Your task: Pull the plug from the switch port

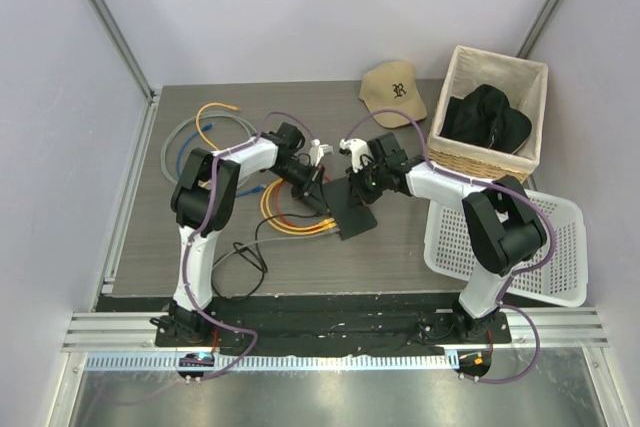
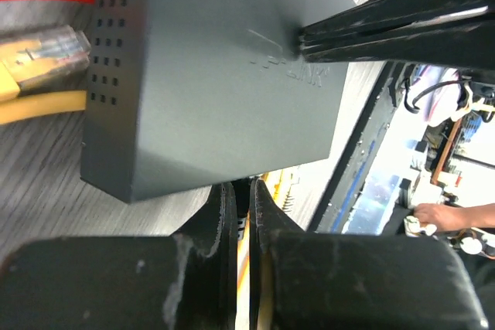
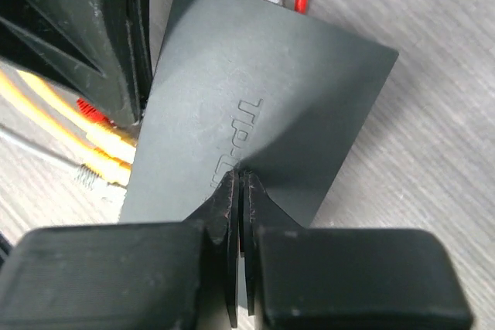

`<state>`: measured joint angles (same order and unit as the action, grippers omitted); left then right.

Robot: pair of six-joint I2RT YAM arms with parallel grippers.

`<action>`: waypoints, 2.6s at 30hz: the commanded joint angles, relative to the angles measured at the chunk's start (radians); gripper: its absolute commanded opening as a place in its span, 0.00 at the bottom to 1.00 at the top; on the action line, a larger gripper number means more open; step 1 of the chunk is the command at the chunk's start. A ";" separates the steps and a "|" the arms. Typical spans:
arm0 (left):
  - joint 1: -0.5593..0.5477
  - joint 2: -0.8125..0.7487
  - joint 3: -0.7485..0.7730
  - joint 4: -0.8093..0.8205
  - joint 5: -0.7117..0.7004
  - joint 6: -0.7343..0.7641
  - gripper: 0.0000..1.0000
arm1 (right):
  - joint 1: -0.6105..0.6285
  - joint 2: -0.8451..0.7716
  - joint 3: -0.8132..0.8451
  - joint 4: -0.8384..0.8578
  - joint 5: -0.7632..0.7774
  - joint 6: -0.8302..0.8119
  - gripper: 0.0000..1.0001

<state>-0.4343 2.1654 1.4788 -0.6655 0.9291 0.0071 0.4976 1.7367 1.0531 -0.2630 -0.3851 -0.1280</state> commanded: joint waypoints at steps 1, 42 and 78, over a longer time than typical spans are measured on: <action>0.014 0.059 0.139 -0.078 -0.154 0.048 0.00 | 0.012 0.106 -0.041 -0.140 0.081 -0.018 0.01; 0.034 -0.094 0.316 -0.515 -0.148 0.430 0.00 | 0.018 -0.031 0.039 -0.110 -0.003 0.027 0.03; 0.289 -0.768 -0.265 -0.365 -0.789 0.364 0.71 | 0.015 -0.023 -0.013 -0.073 0.018 0.028 0.08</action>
<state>-0.1463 1.4982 1.3231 -1.0122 0.1902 0.3710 0.5095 1.7065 1.0492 -0.3462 -0.3908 -0.0986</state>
